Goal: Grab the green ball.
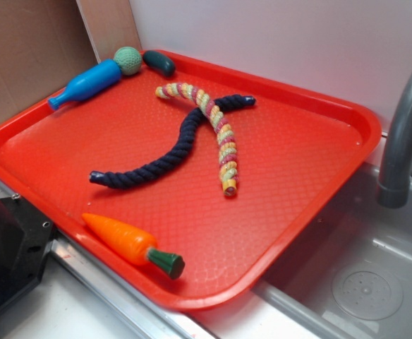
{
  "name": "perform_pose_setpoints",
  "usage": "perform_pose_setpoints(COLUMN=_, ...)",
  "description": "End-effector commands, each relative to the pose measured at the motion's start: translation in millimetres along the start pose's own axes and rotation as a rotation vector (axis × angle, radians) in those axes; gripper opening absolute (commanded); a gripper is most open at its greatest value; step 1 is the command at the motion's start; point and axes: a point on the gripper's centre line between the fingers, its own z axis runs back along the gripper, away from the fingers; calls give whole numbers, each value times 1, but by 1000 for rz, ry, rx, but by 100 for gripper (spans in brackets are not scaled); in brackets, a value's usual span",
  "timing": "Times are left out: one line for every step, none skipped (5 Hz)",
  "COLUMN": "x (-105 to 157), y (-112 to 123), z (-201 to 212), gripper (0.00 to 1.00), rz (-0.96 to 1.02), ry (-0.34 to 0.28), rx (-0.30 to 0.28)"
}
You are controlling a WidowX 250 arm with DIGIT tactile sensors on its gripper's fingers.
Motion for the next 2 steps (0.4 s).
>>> perform_pose_setpoints(x=0, y=0, z=0, gripper=100, rz=0, ry=0, rx=0)
perform_pose_setpoints(x=46, y=27, z=-53, gripper=100, rz=59, ry=31, rx=39)
